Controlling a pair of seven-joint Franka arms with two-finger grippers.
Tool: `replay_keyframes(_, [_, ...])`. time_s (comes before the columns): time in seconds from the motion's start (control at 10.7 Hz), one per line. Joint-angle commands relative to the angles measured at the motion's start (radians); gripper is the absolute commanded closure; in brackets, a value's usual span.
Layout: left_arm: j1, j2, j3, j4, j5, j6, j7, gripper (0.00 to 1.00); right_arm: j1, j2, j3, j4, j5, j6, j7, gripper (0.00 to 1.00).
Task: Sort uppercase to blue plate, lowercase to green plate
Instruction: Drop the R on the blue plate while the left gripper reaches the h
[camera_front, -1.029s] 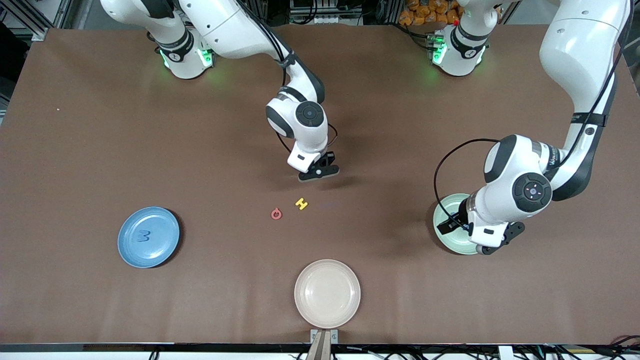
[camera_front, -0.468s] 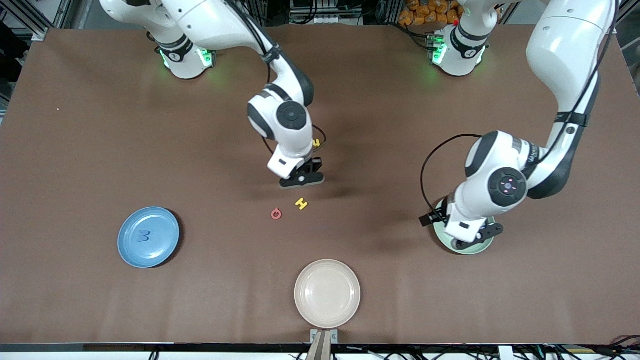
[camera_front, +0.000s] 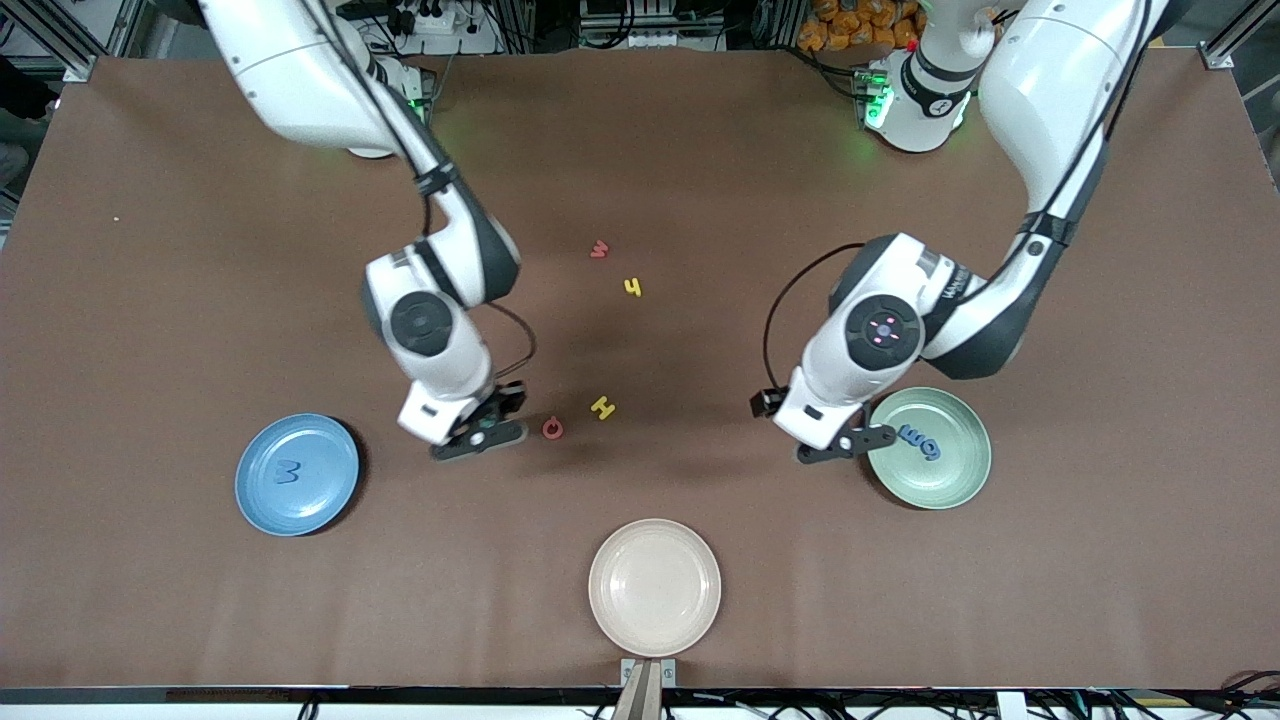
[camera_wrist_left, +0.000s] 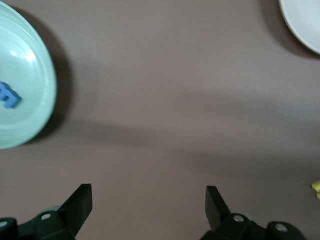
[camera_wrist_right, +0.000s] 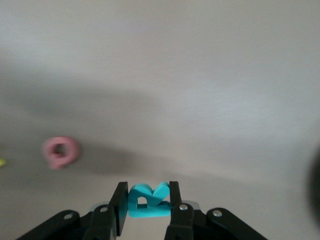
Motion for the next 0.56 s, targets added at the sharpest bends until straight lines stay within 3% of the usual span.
replay_keyframes(0.0, [-0.043, 0.000, -0.052, -0.023, -0.022, -0.013, -0.140, 0.00, -0.132, -0.022, 0.020, -0.013, -0.009, 0.009, -0.255, 1.00])
replay_keyframes(0.19, [-0.116, -0.001, -0.072, -0.073, -0.020, 0.010, -0.342, 0.00, -0.248, -0.022, 0.020, -0.005, -0.004, 0.012, -0.510, 1.00])
replay_keyframes(0.47, [-0.236, -0.001, -0.074, -0.194, -0.012, 0.187, -0.588, 0.00, -0.339, -0.022, 0.020, 0.002, -0.003, 0.009, -0.721, 1.00])
